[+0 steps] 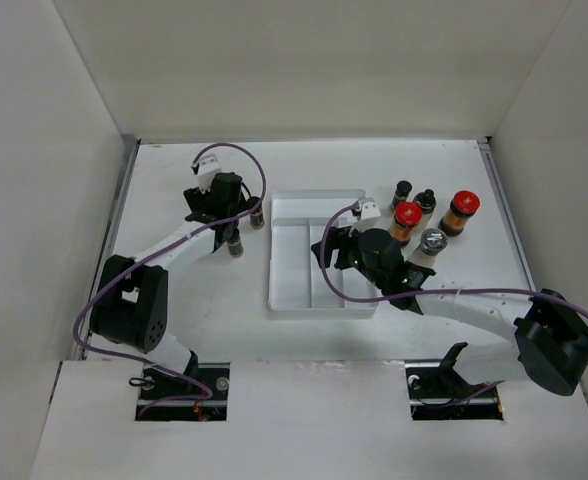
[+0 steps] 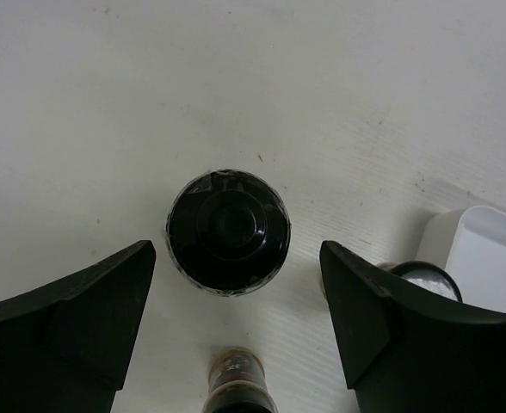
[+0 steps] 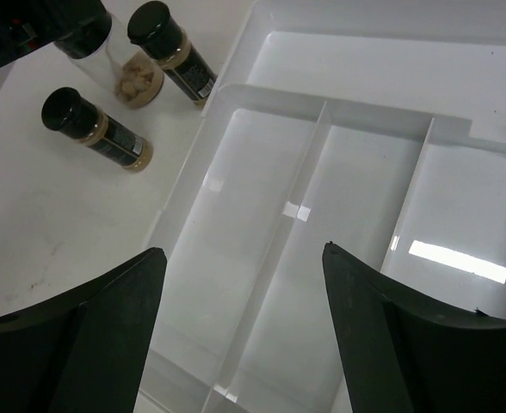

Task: Organize the condiment bottles

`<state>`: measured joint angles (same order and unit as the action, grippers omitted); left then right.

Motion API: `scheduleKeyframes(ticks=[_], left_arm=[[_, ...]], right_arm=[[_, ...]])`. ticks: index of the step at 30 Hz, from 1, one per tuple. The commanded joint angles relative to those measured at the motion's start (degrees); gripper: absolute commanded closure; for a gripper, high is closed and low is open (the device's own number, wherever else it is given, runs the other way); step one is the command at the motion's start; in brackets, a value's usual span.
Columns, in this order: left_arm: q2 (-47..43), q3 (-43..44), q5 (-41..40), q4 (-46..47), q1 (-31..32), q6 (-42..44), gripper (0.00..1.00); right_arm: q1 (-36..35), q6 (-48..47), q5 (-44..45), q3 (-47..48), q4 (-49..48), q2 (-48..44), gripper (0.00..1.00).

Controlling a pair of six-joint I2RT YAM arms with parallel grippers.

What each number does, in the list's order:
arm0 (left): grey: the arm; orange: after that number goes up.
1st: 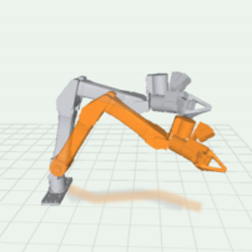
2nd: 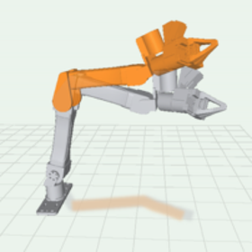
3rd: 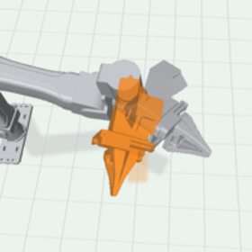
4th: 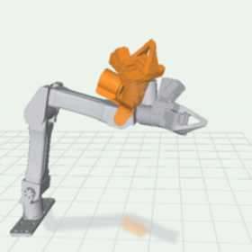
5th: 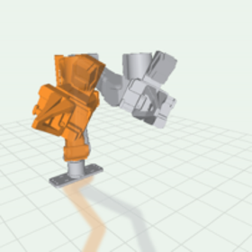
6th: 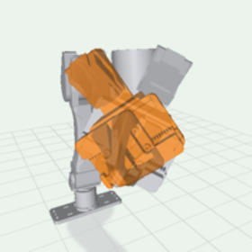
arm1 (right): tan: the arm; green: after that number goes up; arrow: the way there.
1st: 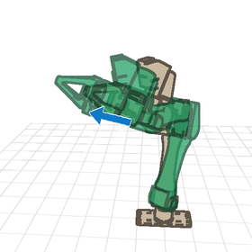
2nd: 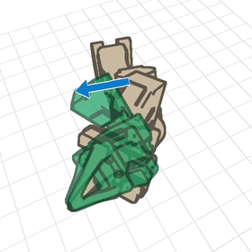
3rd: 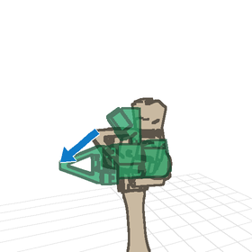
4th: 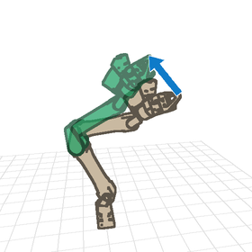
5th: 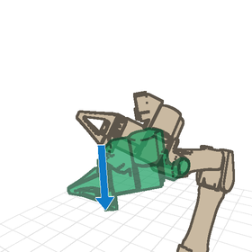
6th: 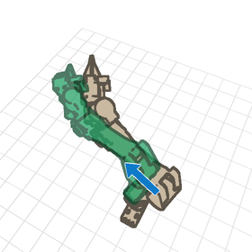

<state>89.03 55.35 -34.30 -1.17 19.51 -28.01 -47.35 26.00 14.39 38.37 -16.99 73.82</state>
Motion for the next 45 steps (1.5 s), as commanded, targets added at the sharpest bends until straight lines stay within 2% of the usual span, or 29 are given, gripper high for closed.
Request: scheduleKeyframes(ticks=[1,5,10,15,18,24,29,36,45], left_arm=[[0.52,2.39,-1.55,2.14,-0.92,0.59,0.27],[2.10,2.57,-1.64,3.10,-2.15,0.85,0.38],[2.99,1.95,-1.55,3.54,-3.03,0.68,0.38],[0.18,1.07,-1.55,5.74,-2.77,1.11,0.62],[-3.68,0.81,-2.95,6.00,-2.06,2.08,0.67],[-13.43,1.24,-5.51,7.41,-0.40,4.97,0.68],[-16.26,6.86,-6.22,8.99,6.71,9.90,0.68],[-9.86,15.13,-0.86,9.43,15.33,9.38,0.67],[3.24,17.07,3.72,14.35,18.24,5.25,0.67]], right_arm=[[-0.41,0.63,-0.86,-0.40,-3.66,-0.87,0.19],[-0.41,0.72,-0.86,-0.84,-3.40,-1.49,0.18],[-0.24,0.72,-0.77,-0.84,-2.96,-1.75,0.18],[-0.15,0.72,-0.77,-0.75,-2.87,-2.02,0.18],[-0.33,0.72,-0.68,-0.75,-2.69,-2.10,0.18],[0.20,0.98,-0.77,-0.84,-1.73,-3.95,0.18],[0.73,1.77,-0.25,-1.37,-1.55,-6.58,0.18],[4.67,6.17,1.87,-5.58,-1.55,-15.45,0.18],[11.36,9.60,2.04,-9.80,3.63,-24.16,0.18]])
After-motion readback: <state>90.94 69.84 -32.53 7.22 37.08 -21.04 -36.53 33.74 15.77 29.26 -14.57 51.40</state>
